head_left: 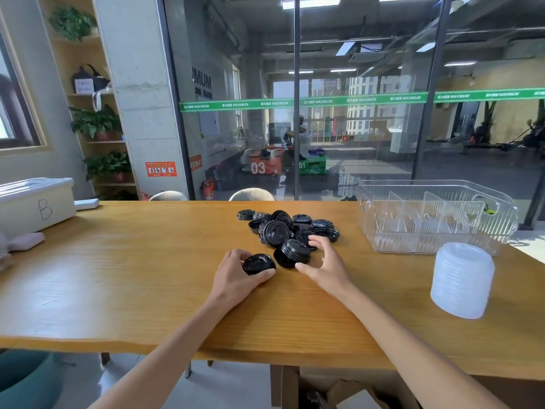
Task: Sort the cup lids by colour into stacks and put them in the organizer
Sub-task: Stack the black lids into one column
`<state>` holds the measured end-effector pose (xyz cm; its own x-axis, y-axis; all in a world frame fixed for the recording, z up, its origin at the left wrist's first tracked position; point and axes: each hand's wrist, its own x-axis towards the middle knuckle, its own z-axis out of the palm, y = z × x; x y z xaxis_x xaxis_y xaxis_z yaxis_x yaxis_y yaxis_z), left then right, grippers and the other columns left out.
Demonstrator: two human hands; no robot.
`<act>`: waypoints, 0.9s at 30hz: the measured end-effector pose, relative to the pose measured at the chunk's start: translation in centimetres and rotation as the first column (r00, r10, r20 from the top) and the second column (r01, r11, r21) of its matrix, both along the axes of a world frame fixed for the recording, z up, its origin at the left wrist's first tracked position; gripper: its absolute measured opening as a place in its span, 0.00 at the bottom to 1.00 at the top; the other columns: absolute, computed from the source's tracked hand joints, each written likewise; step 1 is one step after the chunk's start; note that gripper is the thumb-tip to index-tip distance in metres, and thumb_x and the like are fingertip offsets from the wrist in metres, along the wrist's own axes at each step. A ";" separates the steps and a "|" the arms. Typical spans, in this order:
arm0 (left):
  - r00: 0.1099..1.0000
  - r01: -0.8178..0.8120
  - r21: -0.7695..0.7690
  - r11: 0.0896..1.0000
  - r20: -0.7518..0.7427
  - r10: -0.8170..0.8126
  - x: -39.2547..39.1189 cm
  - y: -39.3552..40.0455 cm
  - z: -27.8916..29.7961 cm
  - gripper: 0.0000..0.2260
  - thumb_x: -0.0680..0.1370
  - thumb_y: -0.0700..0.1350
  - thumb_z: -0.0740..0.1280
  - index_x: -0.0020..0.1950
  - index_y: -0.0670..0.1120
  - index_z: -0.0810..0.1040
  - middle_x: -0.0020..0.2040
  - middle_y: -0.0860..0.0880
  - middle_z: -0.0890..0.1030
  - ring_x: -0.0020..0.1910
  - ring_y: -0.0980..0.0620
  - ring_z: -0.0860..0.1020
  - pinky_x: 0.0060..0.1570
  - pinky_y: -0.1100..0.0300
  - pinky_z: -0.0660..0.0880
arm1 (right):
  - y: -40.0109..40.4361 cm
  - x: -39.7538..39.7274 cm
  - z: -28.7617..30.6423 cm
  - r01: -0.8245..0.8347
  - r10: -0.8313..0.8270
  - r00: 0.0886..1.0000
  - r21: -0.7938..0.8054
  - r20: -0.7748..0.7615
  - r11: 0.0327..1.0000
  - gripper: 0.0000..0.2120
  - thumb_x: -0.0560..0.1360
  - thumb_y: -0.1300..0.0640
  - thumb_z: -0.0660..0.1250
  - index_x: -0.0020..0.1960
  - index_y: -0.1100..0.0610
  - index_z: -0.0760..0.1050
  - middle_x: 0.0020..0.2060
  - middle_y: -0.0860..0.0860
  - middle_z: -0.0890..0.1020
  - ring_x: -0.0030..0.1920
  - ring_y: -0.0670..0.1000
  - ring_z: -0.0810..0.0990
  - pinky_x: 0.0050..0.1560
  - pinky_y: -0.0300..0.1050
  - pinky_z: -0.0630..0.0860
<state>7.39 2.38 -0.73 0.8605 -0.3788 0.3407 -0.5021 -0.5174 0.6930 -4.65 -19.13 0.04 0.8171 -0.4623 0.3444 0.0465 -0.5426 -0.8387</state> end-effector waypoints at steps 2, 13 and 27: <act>0.999 0.043 0.009 0.999 0.005 -0.043 -0.9 -0.1 -0.2 0.35 0.67 0.69 0.81 0.66 0.52 0.76 0.61 0.57 0.77 0.60 0.56 0.78 0.60 0.59 0.75 | 0.2 -0.5 0.2 0.002 -0.001 0.999 -0.013 0.038 1.000 0.32 0.74 0.57 0.80 0.75 0.50 0.72 0.70 0.46 0.76 0.72 0.45 0.73 0.73 0.47 0.70; 0.979 0.181 0.155 0.971 0.063 -0.192 -5.1 -4.0 -0.4 0.41 0.67 0.77 0.75 0.71 0.52 0.74 0.65 0.57 0.77 0.65 0.55 0.74 0.64 0.58 0.73 | -0.4 -3.7 0.8 -0.139 0.137 0.990 -0.076 -0.029 0.987 0.08 0.77 0.52 0.78 0.56 0.48 0.86 0.50 0.42 0.88 0.51 0.41 0.85 0.52 0.34 0.78; 0.920 0.390 0.205 0.898 -0.055 -0.387 -4.6 -3.6 0.2 0.39 0.69 0.72 0.77 0.75 0.54 0.77 0.64 0.58 0.75 0.58 0.59 0.77 0.58 0.63 0.76 | -1.4 -4.1 0.0 -0.116 0.110 0.992 -0.114 -0.062 0.987 0.13 0.79 0.60 0.75 0.62 0.51 0.84 0.54 0.42 0.88 0.56 0.40 0.85 0.63 0.42 0.81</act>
<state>2.80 -1.23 -0.54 0.6338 -0.7451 0.2077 -0.6847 -0.4155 0.5988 -8.77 -20.57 0.00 0.8812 -0.3249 0.3435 0.0682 -0.6315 -0.7724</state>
